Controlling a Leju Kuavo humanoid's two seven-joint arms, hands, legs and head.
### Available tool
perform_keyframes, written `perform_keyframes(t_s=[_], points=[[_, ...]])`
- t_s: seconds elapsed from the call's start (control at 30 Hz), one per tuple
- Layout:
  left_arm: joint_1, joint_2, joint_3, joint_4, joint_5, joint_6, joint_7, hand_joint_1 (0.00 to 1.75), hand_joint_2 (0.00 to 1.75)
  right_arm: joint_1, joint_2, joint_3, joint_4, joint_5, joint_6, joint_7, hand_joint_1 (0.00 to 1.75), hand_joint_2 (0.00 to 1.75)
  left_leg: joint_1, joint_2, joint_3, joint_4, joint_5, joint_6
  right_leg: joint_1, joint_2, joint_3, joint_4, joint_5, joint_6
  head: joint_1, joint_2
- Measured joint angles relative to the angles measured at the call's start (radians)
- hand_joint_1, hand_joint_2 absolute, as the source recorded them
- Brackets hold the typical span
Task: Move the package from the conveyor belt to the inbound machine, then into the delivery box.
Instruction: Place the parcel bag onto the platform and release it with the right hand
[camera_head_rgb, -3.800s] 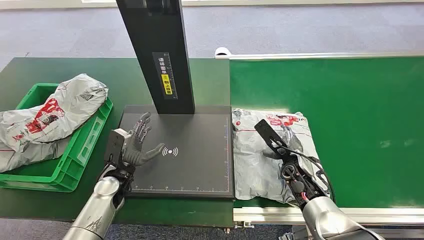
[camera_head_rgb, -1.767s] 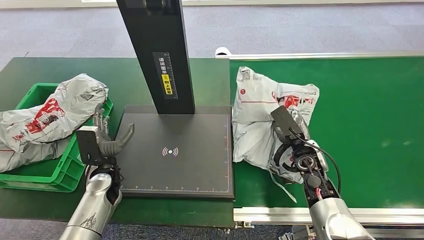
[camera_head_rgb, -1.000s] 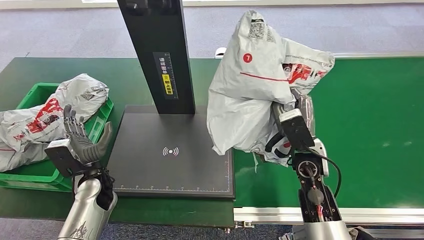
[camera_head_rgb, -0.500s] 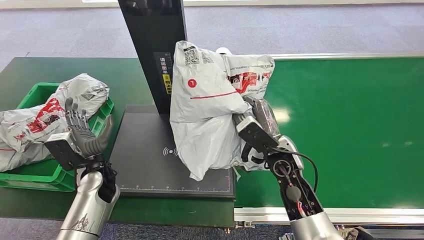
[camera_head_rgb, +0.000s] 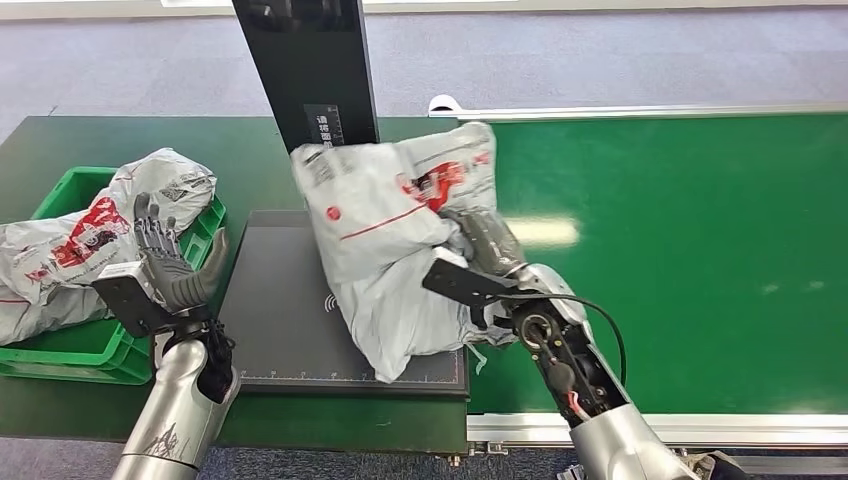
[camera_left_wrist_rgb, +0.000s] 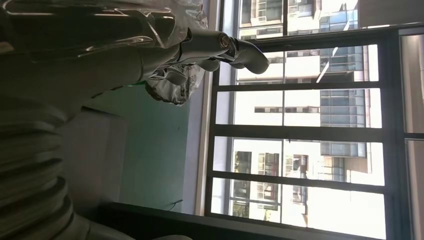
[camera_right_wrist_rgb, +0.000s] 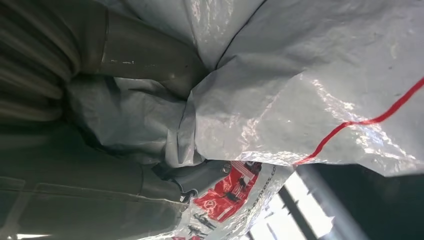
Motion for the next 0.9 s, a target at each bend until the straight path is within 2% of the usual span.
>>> perform_keyframes(t_s=[0.1,0.27,0.47,0.53,0.67,0.8,0.9], points=[[-0.022,0.0,-0.008,0.028,0.012,-0.01,0.0,0.0,1.75,-0.067,0.04,0.101,0.131,0.019,0.097,-0.007,1.75,1.75,0.0,-0.001,0.0,0.0,0.0,0.0,0.001,-0.001,0.0,0.0,0.0,0.0,0.0,0.0],[-0.054,0.003,-0.017,0.08,0.034,-0.055,0.013,0.0,1.75,-0.121,0.095,0.253,0.309,0.043,0.185,0.01,1.75,1.75,0.001,-0.002,0.0,0.0,0.0,0.0,0.001,-0.001,0.0,0.0,0.0,0.0,0.0,0.0],[-0.065,0.004,-0.023,0.093,0.036,-0.072,0.021,0.0,1.75,-0.131,0.109,0.29,0.352,0.044,0.211,0.01,1.75,1.75,0.0,-0.003,0.0,0.0,0.0,0.0,0.001,-0.001,0.0,0.0,0.0,0.0,0.0,0.0],[-0.082,0.003,-0.035,0.107,0.034,-0.082,0.031,0.0,1.75,-0.144,0.132,0.33,0.401,0.04,0.236,0.009,1.75,1.75,0.0,-0.002,0.0,0.0,0.0,0.0,0.001,-0.001,0.0,0.0,0.0,0.0,0.0,0.0],[-0.118,0.003,-0.06,0.144,0.035,-0.091,0.045,0.0,1.75,-0.164,0.178,0.405,0.481,0.034,0.227,0.006,0.0,1.75,0.0,0.0,0.002,0.0,0.0,0.0,0.001,0.0,0.001,0.0,0.0,0.0,0.0,0.0],[-0.116,0.003,-0.065,0.146,0.037,-0.091,0.047,0.0,1.75,-0.163,0.182,0.413,0.489,0.0,0.151,0.012,0.0,1.75,0.001,0.0,0.002,0.0,0.0,0.0,0.001,0.0,0.001,0.0,0.0,0.0,0.0,0.0],[-0.108,0.004,-0.065,0.141,0.035,-0.089,0.05,0.0,1.75,-0.16,0.179,0.397,0.488,-0.085,0.099,-0.04,0.0,1.75,0.0,0.0,0.002,0.0,0.0,0.0,0.001,0.0,0.001,0.0,0.0,0.0,0.0,0.0]])
